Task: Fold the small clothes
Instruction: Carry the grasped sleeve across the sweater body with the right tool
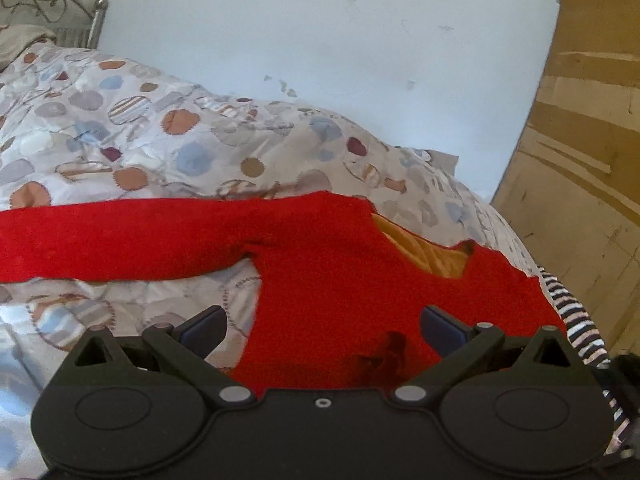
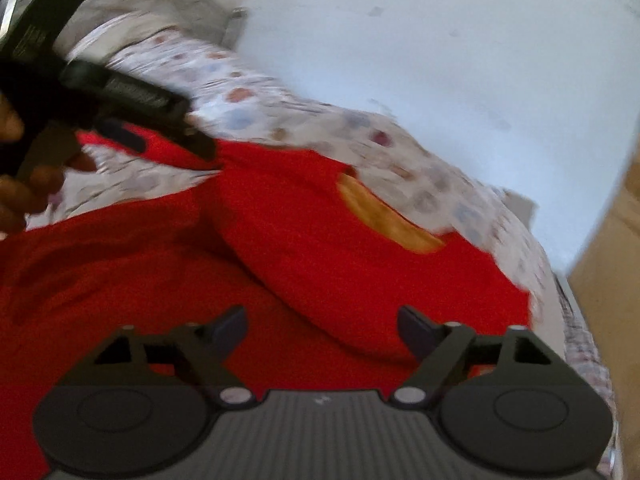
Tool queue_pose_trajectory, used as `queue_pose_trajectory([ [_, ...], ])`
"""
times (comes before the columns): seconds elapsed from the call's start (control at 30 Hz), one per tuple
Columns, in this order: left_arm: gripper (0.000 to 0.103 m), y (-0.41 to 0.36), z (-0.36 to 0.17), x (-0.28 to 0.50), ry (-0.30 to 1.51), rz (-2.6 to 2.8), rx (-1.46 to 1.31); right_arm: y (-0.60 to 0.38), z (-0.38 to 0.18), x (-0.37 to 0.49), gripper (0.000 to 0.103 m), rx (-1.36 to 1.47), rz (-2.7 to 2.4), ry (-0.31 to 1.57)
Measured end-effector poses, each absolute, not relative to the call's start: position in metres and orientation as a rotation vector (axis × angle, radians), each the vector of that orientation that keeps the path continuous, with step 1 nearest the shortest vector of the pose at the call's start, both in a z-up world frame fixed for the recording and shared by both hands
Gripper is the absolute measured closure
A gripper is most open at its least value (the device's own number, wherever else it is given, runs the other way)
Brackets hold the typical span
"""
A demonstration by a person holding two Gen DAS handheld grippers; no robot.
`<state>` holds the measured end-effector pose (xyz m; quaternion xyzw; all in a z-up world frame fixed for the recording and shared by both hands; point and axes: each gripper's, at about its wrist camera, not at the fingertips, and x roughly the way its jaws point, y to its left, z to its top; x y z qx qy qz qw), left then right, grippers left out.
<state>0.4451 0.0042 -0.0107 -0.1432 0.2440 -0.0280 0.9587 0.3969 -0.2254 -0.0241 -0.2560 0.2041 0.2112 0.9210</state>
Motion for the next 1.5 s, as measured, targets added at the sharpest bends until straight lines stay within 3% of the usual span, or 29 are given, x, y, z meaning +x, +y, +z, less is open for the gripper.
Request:
queue_pose_trajectory([
  [0.07,0.001,0.013,-0.006,0.443,0.491,-0.035,-0.292,-0.206,-0.026,0.407,0.031,-0.576,0.472,0.404],
  [0.13,0.001,0.021,-0.003,0.441,0.491,-0.019,-0.290,-0.190,-0.028,0.419,0.046,-0.616,0.493,0.403],
  [0.2,0.001,0.026,0.000,0.440,0.491,-0.012,-0.290,-0.182,-0.025,0.431,0.094,-0.607,0.505,0.410],
  [0.43,0.001,0.040,-0.002,0.434,0.480,0.015,-0.304,-0.224,0.012,0.429,0.095,-0.109,0.369,0.341],
  [0.67,0.001,0.038,-0.016,0.435,0.514,0.033,-0.302,-0.191,-0.032,0.397,0.092,-0.506,0.469,0.491],
  [0.73,0.001,0.033,-0.020,0.437,0.525,0.029,-0.312,-0.187,-0.039,0.393,0.085,-0.554,0.486,0.528],
  [0.9,0.001,0.011,-0.029,0.446,0.542,-0.005,-0.271,-0.209,-0.032,0.374,0.038,-0.483,0.516,0.531],
  [1.07,0.001,-0.020,-0.047,0.457,0.553,-0.032,-0.202,-0.267,-0.021,0.370,0.013,-0.355,0.346,0.475],
  [1.27,0.000,-0.037,-0.080,0.458,0.556,0.023,-0.097,-0.344,-0.019,0.403,0.014,-0.247,-0.001,0.450],
  [1.5,0.000,-0.033,-0.089,0.455,0.524,0.018,-0.121,-0.383,-0.049,0.477,0.047,-0.324,-0.158,0.506],
])
